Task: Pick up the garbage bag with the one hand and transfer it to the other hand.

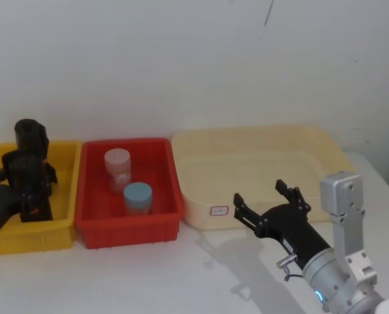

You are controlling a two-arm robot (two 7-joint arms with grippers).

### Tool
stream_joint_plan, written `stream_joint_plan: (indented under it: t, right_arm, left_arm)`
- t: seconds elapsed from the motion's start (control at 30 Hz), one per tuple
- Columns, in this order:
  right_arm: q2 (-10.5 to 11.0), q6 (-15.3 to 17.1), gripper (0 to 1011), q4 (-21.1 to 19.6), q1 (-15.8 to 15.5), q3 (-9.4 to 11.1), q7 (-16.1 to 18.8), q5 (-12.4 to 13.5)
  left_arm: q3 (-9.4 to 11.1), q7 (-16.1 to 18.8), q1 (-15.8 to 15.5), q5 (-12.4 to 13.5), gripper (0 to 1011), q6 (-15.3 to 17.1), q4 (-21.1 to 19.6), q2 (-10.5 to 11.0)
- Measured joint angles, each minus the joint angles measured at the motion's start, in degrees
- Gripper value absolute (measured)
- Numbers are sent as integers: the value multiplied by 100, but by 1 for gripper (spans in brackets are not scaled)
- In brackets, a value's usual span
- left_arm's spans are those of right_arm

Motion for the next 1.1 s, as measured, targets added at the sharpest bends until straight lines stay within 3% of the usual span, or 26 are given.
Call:
stream_joint_plan:
  t: [0.33, 0.4, 0.8, 1.1]
  right_arm:
    - [0, 0, 1000, 0, 0, 0, 0, 0]
    - [0, 0, 1000, 0, 0, 0, 0, 0]
    - [0, 0, 1000, 0, 0, 0, 0, 0]
    - [0, 0, 1000, 0, 0, 0, 0, 0]
  left_arm:
    - [25, -7, -99, 31, 659, 34, 122, -52]
    - [29, -8, -113, 35, 564, 40, 139, -60]
    - [31, -36, -135, 48, 468, 53, 147, -68]
    - [-16, -217, -201, 3, 456, 106, -164, -20]
